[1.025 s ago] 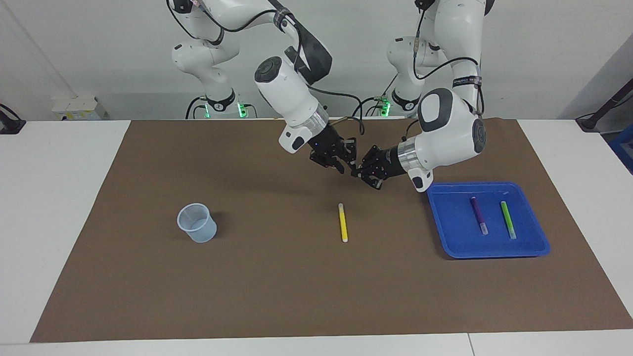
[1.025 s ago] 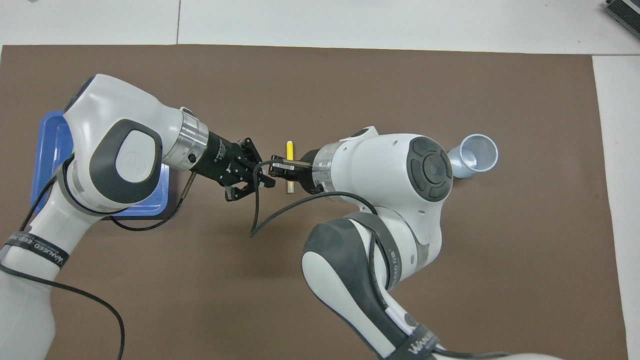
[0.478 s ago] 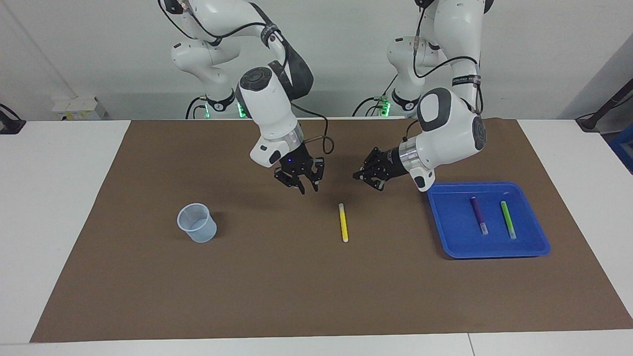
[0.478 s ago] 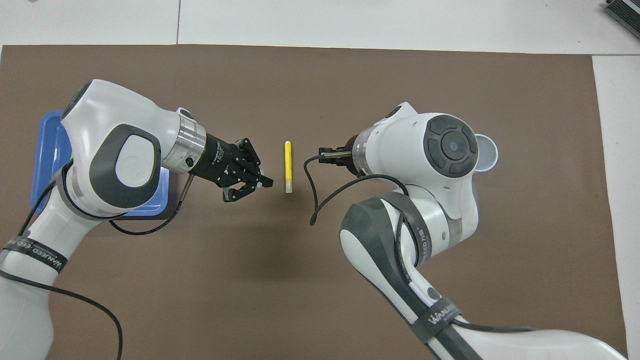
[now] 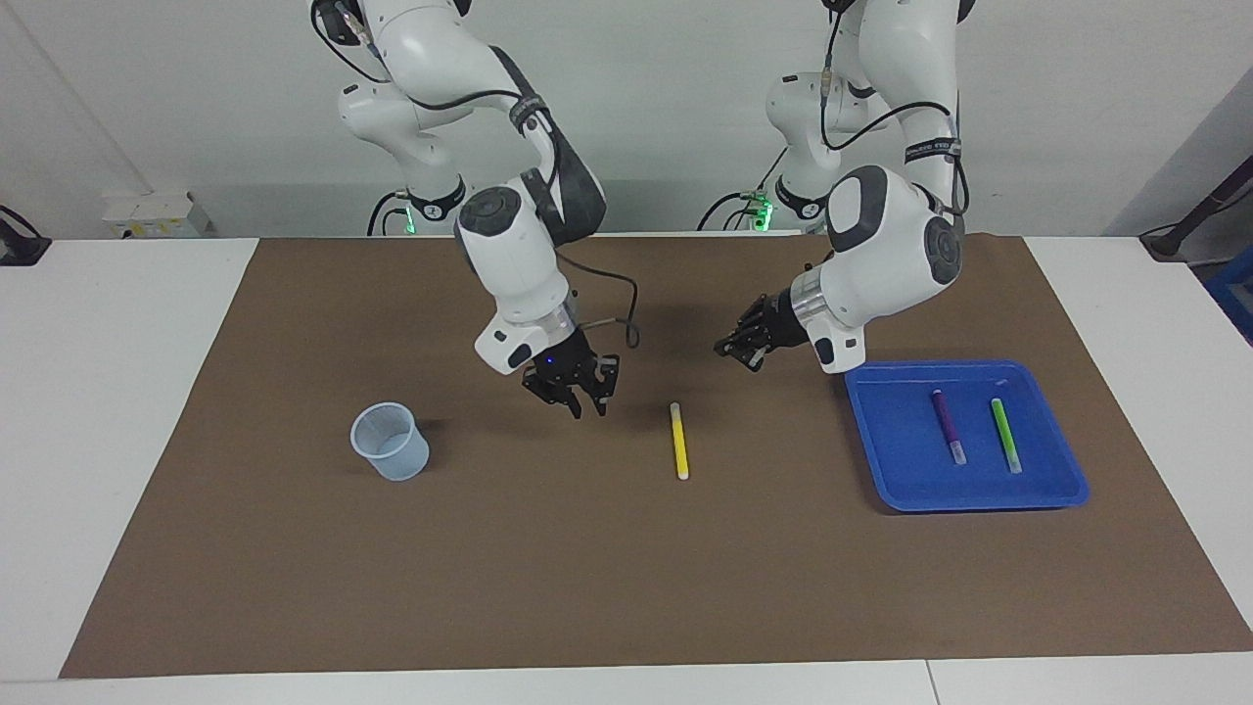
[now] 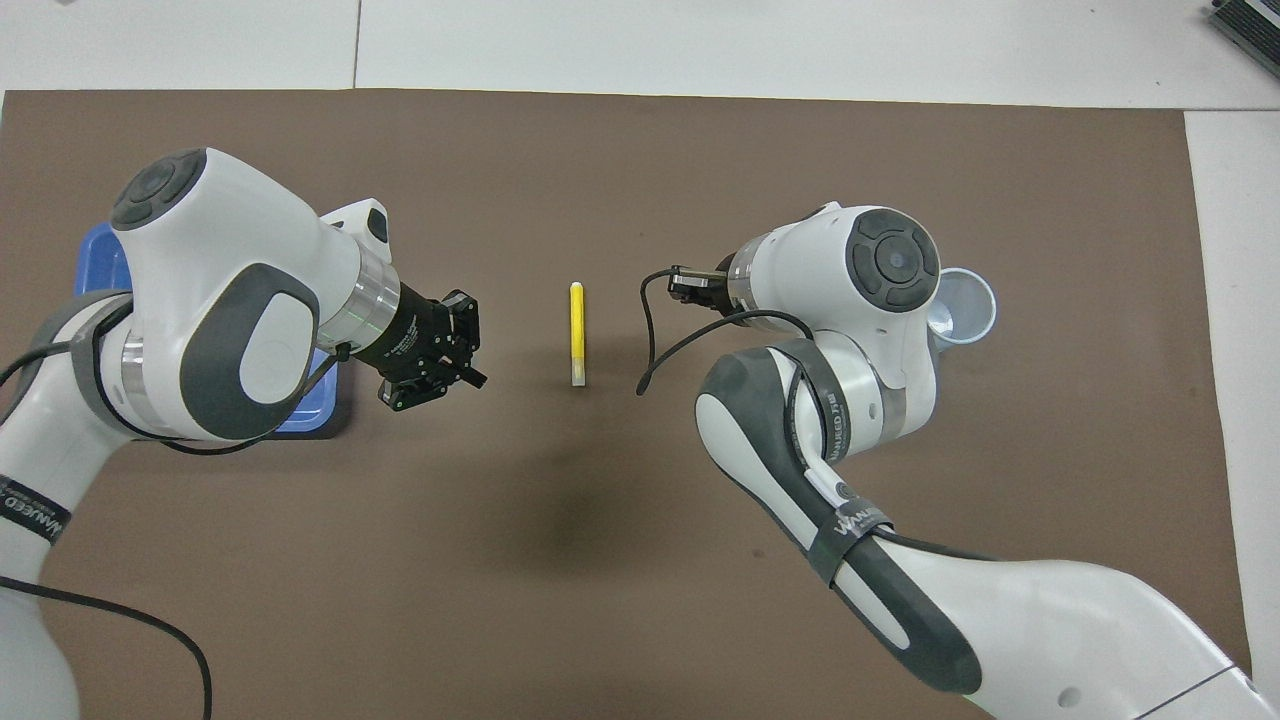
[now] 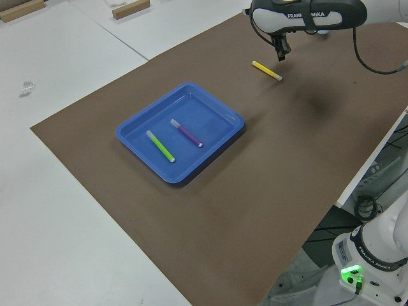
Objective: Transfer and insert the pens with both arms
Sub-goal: 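Draw the left gripper back while the right gripper carries the pen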
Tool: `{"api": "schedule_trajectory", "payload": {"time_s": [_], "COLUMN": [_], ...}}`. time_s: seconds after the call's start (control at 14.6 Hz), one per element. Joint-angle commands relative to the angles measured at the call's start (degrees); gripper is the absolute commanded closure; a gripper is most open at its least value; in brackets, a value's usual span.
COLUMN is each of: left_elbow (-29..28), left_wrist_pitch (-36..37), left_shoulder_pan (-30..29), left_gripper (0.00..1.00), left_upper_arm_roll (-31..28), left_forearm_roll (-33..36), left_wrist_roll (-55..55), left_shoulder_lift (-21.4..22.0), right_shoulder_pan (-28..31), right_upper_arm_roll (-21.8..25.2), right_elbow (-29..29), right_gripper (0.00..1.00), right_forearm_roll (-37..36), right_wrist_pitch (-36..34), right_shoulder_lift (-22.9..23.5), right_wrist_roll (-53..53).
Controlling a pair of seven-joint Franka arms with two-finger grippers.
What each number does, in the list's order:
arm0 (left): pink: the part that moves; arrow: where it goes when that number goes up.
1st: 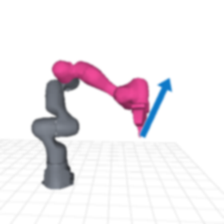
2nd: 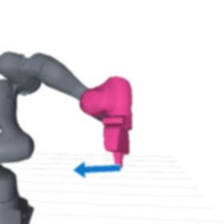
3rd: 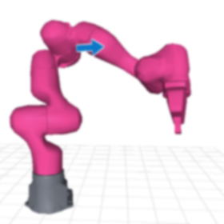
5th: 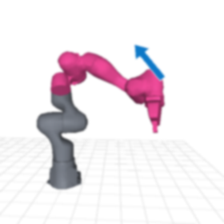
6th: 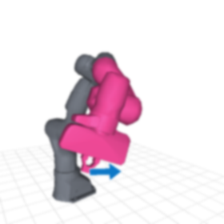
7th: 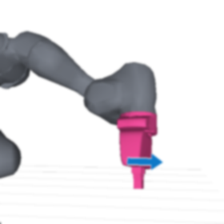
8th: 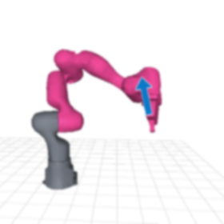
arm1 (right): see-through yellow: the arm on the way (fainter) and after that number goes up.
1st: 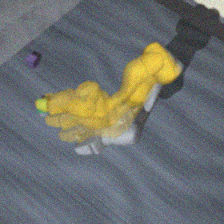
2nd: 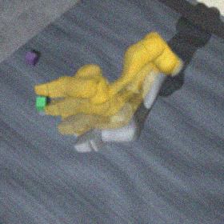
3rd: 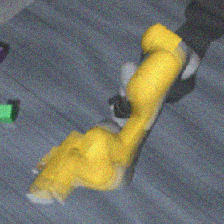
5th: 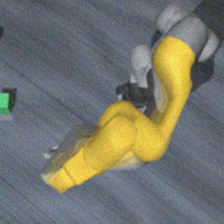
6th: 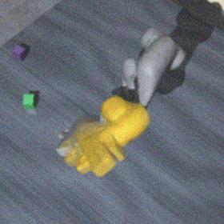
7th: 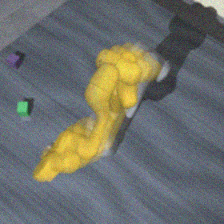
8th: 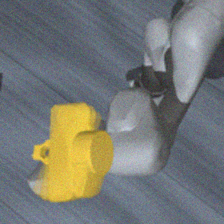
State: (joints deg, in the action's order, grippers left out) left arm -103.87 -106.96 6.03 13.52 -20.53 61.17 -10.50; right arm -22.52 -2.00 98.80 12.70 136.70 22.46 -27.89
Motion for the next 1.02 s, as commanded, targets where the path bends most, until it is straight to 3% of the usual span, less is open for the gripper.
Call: {"api": "schedule_trajectory", "payload": {"time_s": [0.0,0.27,0.48,0.96], "left_elbow": [-1.07,-2.30,-2.74,-3.53], "left_wrist_pitch": [0.09,-3.50,-5.44,-8.95], "left_shoulder_pan": [0.30,-3.20,-6.72,-8.40], "left_gripper": [1.00,1.00,1.00,1.00], "left_upper_arm_roll": [-0.69,-1.30,-1.30,-1.39], "left_forearm_roll": [1.81,1.81,1.81,1.81], "left_wrist_roll": [-2.37,-4.03,-7.90,-8.25], "left_shoulder_lift": [1.18,1.62,1.53,1.53], "right_shoulder_pan": [-0.15,-3.13,-4.46,-8.85], "right_upper_arm_roll": [-0.63,-0.37,-0.37,0.07], "right_elbow": [-5.70,-17.39,-24.15,-34.90], "right_gripper": [0.63,0.61,0.48,0.49], "right_forearm_roll": [-0.48,-2.06,-8.03,-9.98], "right_wrist_pitch": [-0.38,-1.35,-4.67,-7.77], "right_shoulder_lift": [4.33,15.23,19.37,27.37], "right_wrist_roll": [-4.78,-12.62,-16.73,-21.75]}}
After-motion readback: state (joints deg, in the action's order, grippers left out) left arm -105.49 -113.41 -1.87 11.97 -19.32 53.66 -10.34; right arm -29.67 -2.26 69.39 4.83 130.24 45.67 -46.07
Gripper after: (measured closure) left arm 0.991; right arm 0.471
